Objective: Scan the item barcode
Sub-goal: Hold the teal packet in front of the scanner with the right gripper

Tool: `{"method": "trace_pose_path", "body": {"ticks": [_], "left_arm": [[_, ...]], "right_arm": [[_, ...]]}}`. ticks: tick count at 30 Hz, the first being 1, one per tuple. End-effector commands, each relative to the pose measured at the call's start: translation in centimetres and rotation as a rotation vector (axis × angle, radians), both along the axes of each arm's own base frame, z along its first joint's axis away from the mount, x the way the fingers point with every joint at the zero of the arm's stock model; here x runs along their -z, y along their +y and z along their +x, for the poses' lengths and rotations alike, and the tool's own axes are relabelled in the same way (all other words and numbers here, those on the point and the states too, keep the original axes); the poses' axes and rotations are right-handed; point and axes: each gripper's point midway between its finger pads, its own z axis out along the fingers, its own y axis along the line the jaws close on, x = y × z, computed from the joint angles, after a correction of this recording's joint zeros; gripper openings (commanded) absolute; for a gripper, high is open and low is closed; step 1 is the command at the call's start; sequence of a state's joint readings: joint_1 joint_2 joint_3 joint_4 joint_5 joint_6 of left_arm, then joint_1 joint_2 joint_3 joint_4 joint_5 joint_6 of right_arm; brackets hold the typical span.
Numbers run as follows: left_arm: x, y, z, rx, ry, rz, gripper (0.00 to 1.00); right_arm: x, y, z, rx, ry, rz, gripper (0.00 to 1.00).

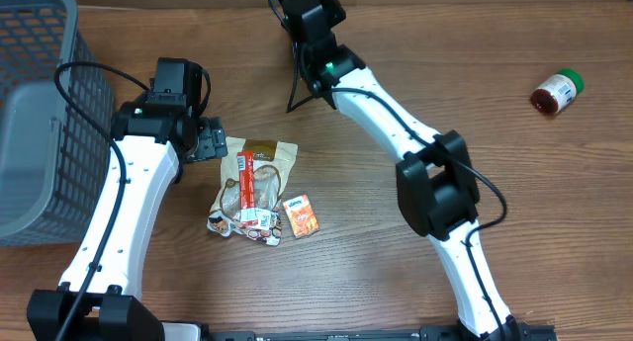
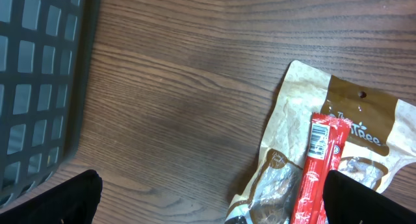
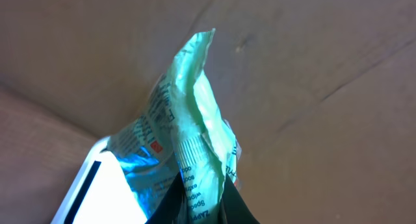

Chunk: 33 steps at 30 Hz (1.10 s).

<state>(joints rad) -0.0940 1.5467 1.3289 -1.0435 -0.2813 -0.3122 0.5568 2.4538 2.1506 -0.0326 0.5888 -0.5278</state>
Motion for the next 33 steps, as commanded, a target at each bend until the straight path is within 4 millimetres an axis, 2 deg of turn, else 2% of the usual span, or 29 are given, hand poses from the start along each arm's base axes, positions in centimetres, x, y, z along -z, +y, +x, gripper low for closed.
{"method": "trace_pose_path", "body": {"ticks": [1,4,8,11,18,23,33], "left_arm": [[0.0,-0.1,0.1,0.004,0.0,0.007,1.0],[0.0,-0.1,0.1,0.004,0.0,0.007,1.0],[0.0,-0.1,0.1,0.004,0.0,0.007,1.0],[0.0,-0.1,0.1,0.004,0.0,0.007,1.0],[0.0,-0.1,0.1,0.004,0.0,0.007,1.0],[0.0,-0.1,0.1,0.004,0.0,0.007,1.0],[0.0,-0.1,0.1,0.004,0.0,0.007,1.0]], "right_arm": [[-0.6,-0.6,0.8,0.068,-0.093,-0.001,0.04],[-0.5,-0.4,1.5,0.072,-0.17,-0.033,0.04],[0.9,0.1,2.1,0.049,-0.213,-0.149,0.04],[3.2,0.3,2.2,0.025,-0.162,-0.213,0.04],[5.5,0.4,1.9,0.01,-0.082,-0.263,0.04],[7.8,0.9,1.1,-0.01,0.012,-0.298,0.04],[8.3,2.0,0.0,0.004,0.032,-0.289,0.04]]}}
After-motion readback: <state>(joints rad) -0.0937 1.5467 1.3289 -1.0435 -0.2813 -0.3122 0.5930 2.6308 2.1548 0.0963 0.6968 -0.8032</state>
